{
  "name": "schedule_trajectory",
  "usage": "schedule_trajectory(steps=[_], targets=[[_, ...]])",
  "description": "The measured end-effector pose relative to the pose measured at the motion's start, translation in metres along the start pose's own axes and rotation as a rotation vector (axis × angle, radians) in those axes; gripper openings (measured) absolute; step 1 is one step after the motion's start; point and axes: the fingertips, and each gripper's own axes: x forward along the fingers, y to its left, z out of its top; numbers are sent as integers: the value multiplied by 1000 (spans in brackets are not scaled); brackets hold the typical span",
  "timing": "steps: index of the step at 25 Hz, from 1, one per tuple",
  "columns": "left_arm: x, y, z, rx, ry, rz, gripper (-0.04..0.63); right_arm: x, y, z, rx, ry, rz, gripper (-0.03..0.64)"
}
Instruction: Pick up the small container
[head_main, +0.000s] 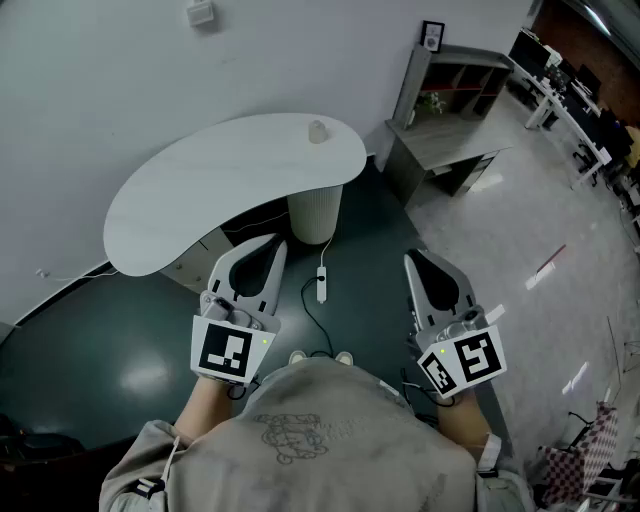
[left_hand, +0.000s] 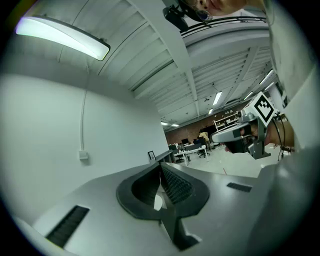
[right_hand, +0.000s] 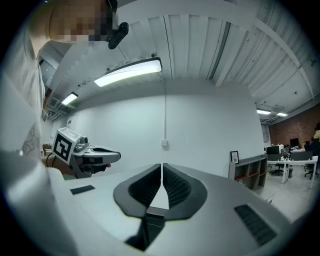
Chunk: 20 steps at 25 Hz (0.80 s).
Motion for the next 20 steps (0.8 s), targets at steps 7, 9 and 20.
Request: schedule_trajectory(steps=[7, 9, 20], targets=[[1, -6, 3, 5, 3, 6, 17, -3, -7, -4, -5, 6, -19, 32], [2, -7, 3, 1, 8, 9, 17, -3, -8, -4, 6, 3, -16, 34], [10, -21, -7, -3, 38, 10, 17, -5, -16, -21, 18, 36, 8, 34]])
